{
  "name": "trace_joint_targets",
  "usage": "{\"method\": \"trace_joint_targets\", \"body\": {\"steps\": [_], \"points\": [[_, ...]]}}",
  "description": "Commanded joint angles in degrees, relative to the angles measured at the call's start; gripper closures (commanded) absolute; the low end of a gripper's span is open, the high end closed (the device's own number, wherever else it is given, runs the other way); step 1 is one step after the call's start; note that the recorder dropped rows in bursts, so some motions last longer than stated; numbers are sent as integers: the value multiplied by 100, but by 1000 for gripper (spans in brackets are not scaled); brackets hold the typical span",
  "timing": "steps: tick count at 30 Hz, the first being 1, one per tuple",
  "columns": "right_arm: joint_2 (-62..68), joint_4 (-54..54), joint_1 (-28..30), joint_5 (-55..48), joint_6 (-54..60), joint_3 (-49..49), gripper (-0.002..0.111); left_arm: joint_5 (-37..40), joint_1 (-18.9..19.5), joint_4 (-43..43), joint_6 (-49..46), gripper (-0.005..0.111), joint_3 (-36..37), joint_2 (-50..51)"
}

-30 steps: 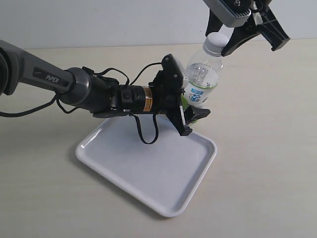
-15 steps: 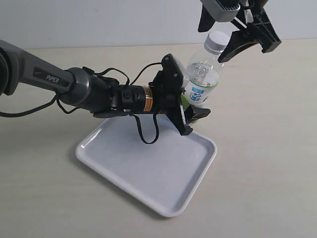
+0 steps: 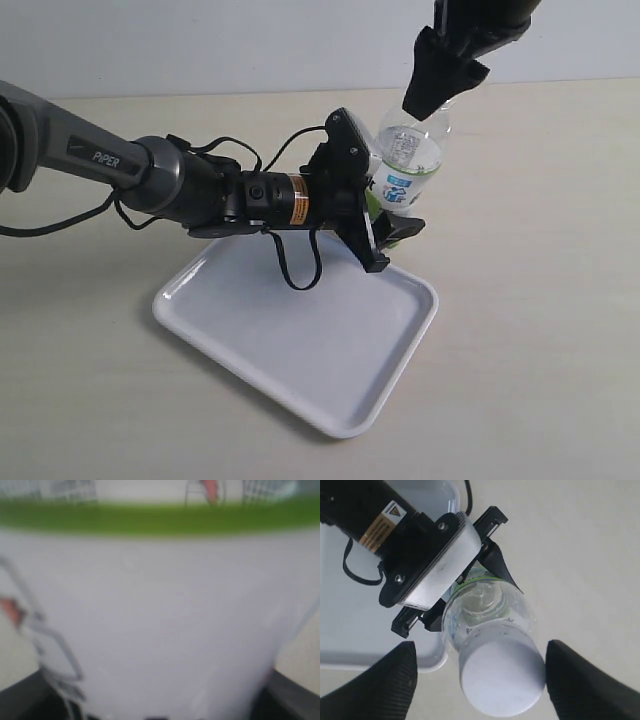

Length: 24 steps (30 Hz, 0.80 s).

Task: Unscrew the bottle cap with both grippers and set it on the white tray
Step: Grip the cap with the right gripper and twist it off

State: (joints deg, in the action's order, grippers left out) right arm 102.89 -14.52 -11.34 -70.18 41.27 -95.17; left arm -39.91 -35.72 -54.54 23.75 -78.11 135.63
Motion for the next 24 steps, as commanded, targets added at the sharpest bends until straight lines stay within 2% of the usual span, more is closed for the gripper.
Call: {"method": "trace_joint_targets", "body": {"steps": [1,6,14,17,24], "points": [[-31,1,-3,21,-916,-20,39,205,-24,-38,67,107,12,-26],[-31,14,-3,21,-1619,-20,40,205,-24,-38,67,107,12,-26],[-31,35,-3,21,-1890,-20,51,205,-24,-38,67,107,12,-26],[-31,35,-3,21,-1890,-20,61,205,-24,-38,67,107,12,-26],[-31,86,-3,21,-1692,-20,106,205,-24,-38,67,107,12,-26]]}}
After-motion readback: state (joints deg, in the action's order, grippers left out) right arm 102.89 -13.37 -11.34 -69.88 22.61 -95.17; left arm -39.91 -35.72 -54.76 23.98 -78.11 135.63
